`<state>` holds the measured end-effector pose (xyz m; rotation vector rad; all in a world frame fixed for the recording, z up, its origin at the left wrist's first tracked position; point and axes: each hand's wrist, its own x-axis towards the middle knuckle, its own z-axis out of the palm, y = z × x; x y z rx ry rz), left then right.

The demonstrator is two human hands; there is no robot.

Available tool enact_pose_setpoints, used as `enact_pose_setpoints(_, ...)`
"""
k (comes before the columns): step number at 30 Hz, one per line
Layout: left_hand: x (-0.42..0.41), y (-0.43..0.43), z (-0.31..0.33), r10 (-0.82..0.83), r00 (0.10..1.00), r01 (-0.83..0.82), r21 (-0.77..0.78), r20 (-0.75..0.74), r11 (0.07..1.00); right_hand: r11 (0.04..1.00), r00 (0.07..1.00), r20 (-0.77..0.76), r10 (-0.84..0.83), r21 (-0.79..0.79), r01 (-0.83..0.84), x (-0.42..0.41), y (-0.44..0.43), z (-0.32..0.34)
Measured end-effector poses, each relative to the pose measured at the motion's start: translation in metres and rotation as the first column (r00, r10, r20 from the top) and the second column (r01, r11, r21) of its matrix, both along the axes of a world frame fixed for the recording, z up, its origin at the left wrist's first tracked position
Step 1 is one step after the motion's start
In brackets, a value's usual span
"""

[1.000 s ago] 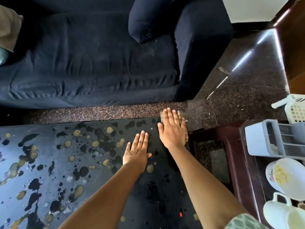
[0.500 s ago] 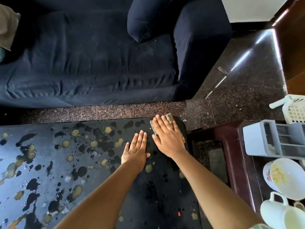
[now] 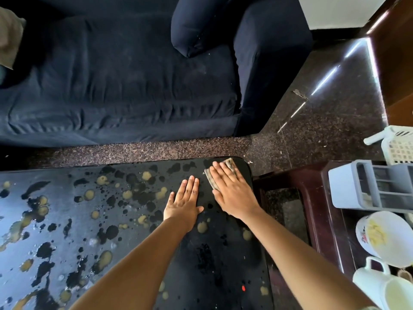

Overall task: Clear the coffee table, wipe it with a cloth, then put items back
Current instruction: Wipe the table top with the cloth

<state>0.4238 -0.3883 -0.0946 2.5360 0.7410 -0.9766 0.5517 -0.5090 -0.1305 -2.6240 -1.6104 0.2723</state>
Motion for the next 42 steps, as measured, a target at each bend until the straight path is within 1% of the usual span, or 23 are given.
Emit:
enact_pose_setpoints(1,0.0,0.0,0.001,-0.001,1.0,0.001,-0.002,0.004,1.0,1.0,1.0,-0.002,-0.019,-0.008,0.019,0.006,-0.009,0.001)
enact_pose_setpoints(5,0.001,0.001,0.0,-0.002,1.0,0.002,-0.001,0.01,1.0,0.934,0.933,-0.024,-0.358,-0.003,0.358,0.017,0.014,0.002)
enact_pose_setpoints(7,0.0,0.001,-0.002,-0.003,1.0,0.003,0.005,0.008,1.0,0.91,0.909,-0.049,-0.413,-0.001,0.414,0.008,0.039,0.003)
enact_pose_setpoints(9,0.0,0.001,-0.001,-0.003,1.0,0.003,0.002,0.005,1.0,0.947,0.947,-0.052,-0.317,0.038,0.319,-0.005,0.041,0.001)
enact_pose_setpoints(12,-0.001,0.001,0.0,-0.011,1.0,0.011,0.001,0.003,1.0,0.999,0.998,-0.055,-0.029,0.04,0.031,-0.016,0.001,0.0)
enact_pose_setpoints(13,-0.001,0.002,0.0,-0.006,1.0,0.006,-0.005,0.001,1.0,0.999,0.998,-0.068,-0.015,0.033,0.017,-0.013,-0.012,0.001)
enact_pose_setpoints(15,0.0,0.002,-0.001,-0.005,1.0,0.005,-0.003,0.003,1.0,0.985,0.982,-0.082,-0.169,0.012,0.17,-0.004,-0.021,0.002)
enact_pose_setpoints(18,0.0,0.001,-0.001,-0.006,1.0,0.006,-0.001,0.006,1.0,0.915,0.911,-0.09,-0.402,0.01,0.404,0.007,0.016,0.005)
enact_pose_setpoints(20,0.0,0.002,-0.003,-0.004,1.0,0.004,0.002,0.012,1.0,0.9,0.89,-0.142,-0.433,-0.012,0.436,0.008,0.046,0.007)
enact_pose_setpoints(22,-0.002,0.002,-0.004,0.002,1.0,-0.002,0.0,0.008,1.0,0.929,0.92,-0.149,-0.363,0.011,0.369,0.0,0.052,0.004)
enact_pose_setpoints(26,-0.001,0.002,-0.005,-0.004,1.0,0.004,0.0,0.011,1.0,0.996,0.996,-0.065,-0.066,0.056,0.069,-0.018,-0.01,0.0)
enact_pose_setpoints(27,-0.002,0.003,-0.004,-0.004,1.0,0.004,0.0,0.011,1.0,0.996,0.995,-0.062,-0.072,0.044,0.075,-0.016,-0.021,-0.003)
enact_pose_setpoints(29,-0.001,0.004,-0.004,0.0,1.0,0.0,-0.002,0.012,1.0,0.963,0.963,-0.057,-0.263,0.042,0.265,-0.009,-0.023,-0.003)
enact_pose_setpoints(31,-0.001,0.003,-0.005,0.001,1.0,-0.001,0.0,0.018,1.0,0.872,0.872,-0.064,-0.486,0.031,0.489,-0.011,-0.003,-0.003)
enact_pose_setpoints(32,-0.001,0.002,-0.006,-0.001,1.0,0.001,0.002,0.021,1.0,0.841,0.841,-0.069,-0.536,0.042,0.54,-0.015,0.007,-0.003)
enact_pose_setpoints(33,-0.001,0.003,-0.006,-0.001,1.0,0.001,0.0,0.024,1.0,0.843,0.845,-0.075,-0.529,0.064,0.534,-0.023,0.012,-0.001)
enact_pose_setpoints(34,-0.002,0.003,-0.006,0.002,1.0,-0.002,-0.005,0.025,1.0,0.886,0.888,-0.071,-0.454,0.073,0.459,-0.033,0.01,-0.001)
enact_pose_setpoints(36,-0.002,0.003,-0.007,0.008,0.999,-0.007,-0.014,0.035,1.0,0.982,0.985,-0.037,-0.171,0.077,0.173,-0.046,-0.018,-0.001)
enact_pose_setpoints(37,-0.003,0.003,-0.007,0.008,0.999,-0.008,-0.015,0.041,1.0,0.996,0.998,-0.032,-0.05,0.071,0.052,-0.047,-0.036,-0.001)
enact_pose_setpoints(38,-0.003,0.003,-0.006,0.013,0.999,-0.012,-0.018,0.045,1.0,0.997,1.0,-0.023,-0.002,0.073,0.004,-0.043,-0.051,-0.001)
enact_pose_setpoints(39,-0.003,0.003,-0.006,0.017,0.999,-0.016,-0.021,0.048,1.0,0.997,0.999,-0.01,-0.041,0.071,0.041,-0.039,-0.06,-0.003)
enact_pose_setpoints(40,-0.003,0.002,-0.006,0.016,0.999,-0.015,-0.018,0.051,1.0,0.986,0.988,-0.009,-0.152,0.065,0.153,-0.036,-0.063,-0.004)
enact_pose_setpoints(42,-0.003,0.002,-0.006,0.015,0.998,-0.014,-0.014,0.056,1.0,0.901,0.903,-0.027,-0.43,0.053,0.43,-0.033,-0.046,-0.004)
